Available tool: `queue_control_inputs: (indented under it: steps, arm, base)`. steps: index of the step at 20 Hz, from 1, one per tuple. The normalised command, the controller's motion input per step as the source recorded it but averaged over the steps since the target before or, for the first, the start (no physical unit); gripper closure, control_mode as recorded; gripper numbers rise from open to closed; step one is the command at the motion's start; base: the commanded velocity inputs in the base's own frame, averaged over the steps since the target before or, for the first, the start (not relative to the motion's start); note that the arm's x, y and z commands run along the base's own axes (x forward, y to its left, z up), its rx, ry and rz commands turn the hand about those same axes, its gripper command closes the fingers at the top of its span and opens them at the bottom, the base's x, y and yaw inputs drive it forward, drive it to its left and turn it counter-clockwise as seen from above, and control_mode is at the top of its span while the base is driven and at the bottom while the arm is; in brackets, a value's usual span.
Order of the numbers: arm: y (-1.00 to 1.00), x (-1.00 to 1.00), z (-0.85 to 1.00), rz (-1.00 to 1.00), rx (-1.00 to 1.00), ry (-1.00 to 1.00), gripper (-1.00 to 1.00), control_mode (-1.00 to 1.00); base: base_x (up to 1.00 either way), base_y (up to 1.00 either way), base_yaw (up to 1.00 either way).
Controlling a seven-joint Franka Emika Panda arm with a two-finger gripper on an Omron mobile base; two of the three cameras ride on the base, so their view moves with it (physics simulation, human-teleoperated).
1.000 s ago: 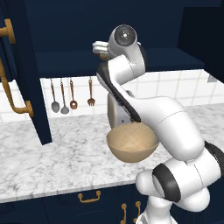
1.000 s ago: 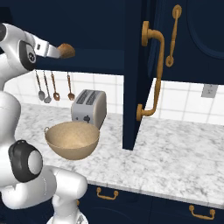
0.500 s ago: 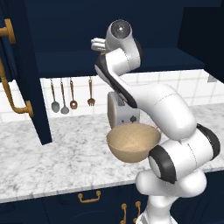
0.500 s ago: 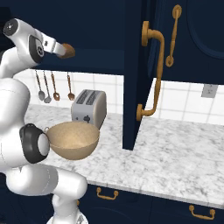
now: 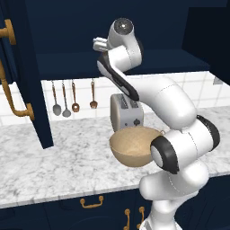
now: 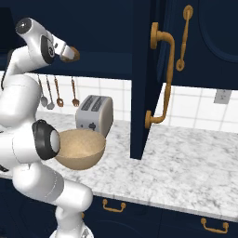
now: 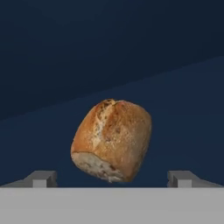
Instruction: Open the cabinet, pick up the bread from the cabinet and place it in the basket. Then move the basket to the dining counter.
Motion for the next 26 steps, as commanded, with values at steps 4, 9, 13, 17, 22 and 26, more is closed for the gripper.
queue_control_inputs:
  steps: [4,9,13,17,22,26]
  arm:
    - [0.17,0.48,-0.05,0.04,0.04,0.00,-1.00,-1.00]
    - [0.08,0.36,-0.11,0.01,0.00,0.01,-1.00,-1.00]
    - [0.00,0.27,-0.24,0.00,0.00,0.08,-1.00,-1.00]
    - [0.00,0.24,-0.48,0.00,0.00,0.13,-1.00,-1.00]
    - [0.00,0.33,-0.44,0.00,0.00,0.04,-1.00,-1.00]
    - [-0.02,0.48,-0.07,0.00,0.00,-0.04,1.00,-1.00]
  base:
    - [0.00,0.00,0.00]
    - [0.00,0.00,0.00]
    - [0.00,0.00,0.00]
    - [0.00,0.00,0.00]
    - [0.00,0.00,0.00]
    - [0.00,0.00,0.00]
